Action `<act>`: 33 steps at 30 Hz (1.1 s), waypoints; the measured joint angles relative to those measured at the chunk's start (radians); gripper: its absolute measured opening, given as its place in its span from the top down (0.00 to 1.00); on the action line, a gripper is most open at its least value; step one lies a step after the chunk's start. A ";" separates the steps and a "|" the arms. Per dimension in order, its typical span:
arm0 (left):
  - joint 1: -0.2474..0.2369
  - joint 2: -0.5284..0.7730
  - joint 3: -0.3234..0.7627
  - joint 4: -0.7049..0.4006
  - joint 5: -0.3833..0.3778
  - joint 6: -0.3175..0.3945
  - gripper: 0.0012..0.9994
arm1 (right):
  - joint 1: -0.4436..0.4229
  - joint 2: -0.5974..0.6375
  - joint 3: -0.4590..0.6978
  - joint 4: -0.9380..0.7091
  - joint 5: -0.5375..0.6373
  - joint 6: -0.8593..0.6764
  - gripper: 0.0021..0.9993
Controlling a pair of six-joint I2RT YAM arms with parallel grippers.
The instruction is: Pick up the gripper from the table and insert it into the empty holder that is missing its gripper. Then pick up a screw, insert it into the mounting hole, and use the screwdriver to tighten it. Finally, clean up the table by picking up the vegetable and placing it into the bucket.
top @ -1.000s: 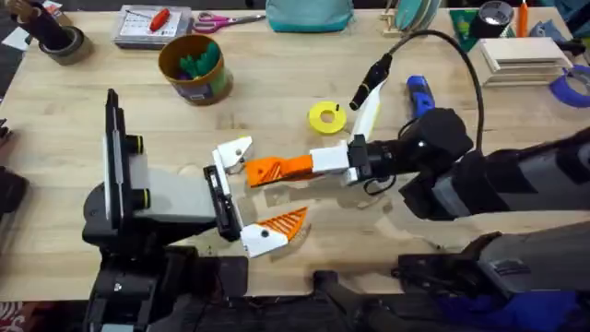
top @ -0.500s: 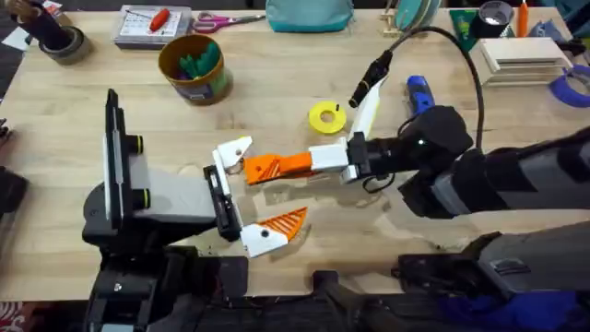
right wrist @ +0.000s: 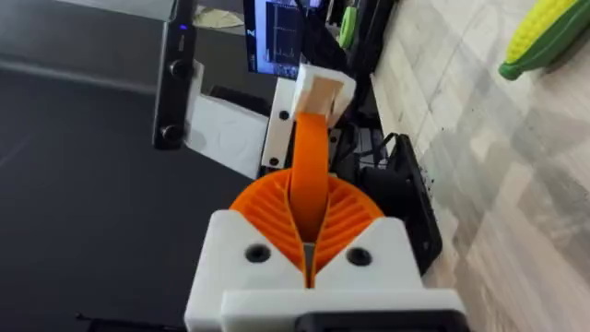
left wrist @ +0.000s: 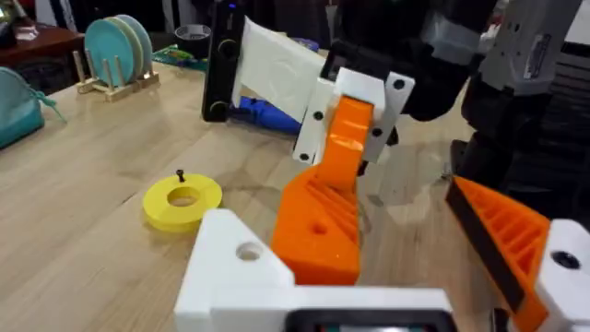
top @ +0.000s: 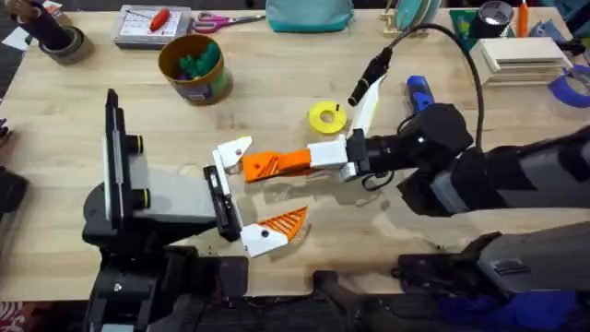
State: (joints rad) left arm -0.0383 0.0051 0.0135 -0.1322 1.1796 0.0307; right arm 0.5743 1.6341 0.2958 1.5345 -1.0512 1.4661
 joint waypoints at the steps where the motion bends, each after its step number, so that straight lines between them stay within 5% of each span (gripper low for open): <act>1: 0.000 0.000 0.000 0.000 0.000 0.000 0.01 | 0.000 0.000 0.000 0.000 0.000 0.000 0.99; 33: 0.000 0.000 0.000 0.000 0.000 0.000 0.01 | 0.002 0.000 0.001 -0.009 0.000 0.082 0.99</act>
State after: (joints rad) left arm -0.0383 0.0051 0.0135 -0.1324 1.1793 0.0307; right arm 0.5758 1.6339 0.2966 1.5253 -1.0508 1.5486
